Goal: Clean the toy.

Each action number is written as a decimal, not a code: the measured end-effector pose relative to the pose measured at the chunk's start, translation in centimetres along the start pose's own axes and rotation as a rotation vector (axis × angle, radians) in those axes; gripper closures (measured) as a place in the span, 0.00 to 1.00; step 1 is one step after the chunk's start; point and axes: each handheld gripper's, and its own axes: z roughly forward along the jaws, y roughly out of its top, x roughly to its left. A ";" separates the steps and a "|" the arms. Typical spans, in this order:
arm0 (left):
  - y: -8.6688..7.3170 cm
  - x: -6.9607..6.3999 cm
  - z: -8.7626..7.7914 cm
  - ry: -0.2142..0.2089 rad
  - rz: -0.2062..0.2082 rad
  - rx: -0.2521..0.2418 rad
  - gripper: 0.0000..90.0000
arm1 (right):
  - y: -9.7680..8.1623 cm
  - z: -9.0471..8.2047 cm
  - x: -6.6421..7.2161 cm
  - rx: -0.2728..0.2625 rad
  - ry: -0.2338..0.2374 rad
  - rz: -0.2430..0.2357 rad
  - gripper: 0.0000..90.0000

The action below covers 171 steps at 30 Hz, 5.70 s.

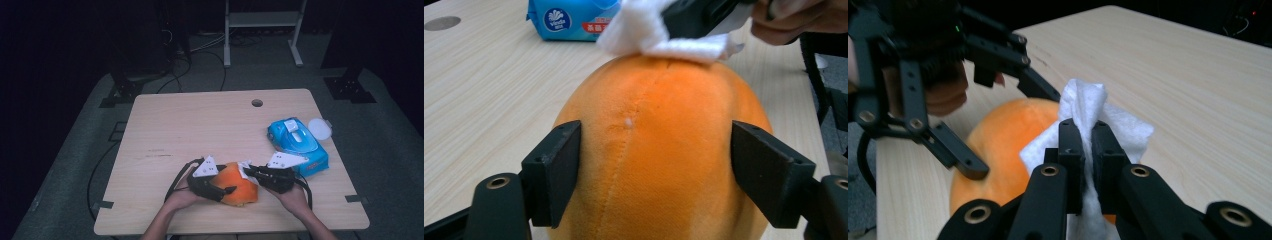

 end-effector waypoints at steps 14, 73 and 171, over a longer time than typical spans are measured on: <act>-0.1 0.6 0.5 -0.076 -0.122 0.068 0.16 | -2.1 -1.9 0.8 0.042 -0.001 -0.030 0.94; 1.3 -0.3 -0.2 0.027 -0.006 0.039 0.14 | -0.5 -1.7 1.8 0.005 -0.030 -0.129 0.94; 2.3 -2.5 1.2 -0.017 0.062 -0.012 0.35 | 1.1 -3.6 1.4 -0.012 -0.111 -0.154 0.94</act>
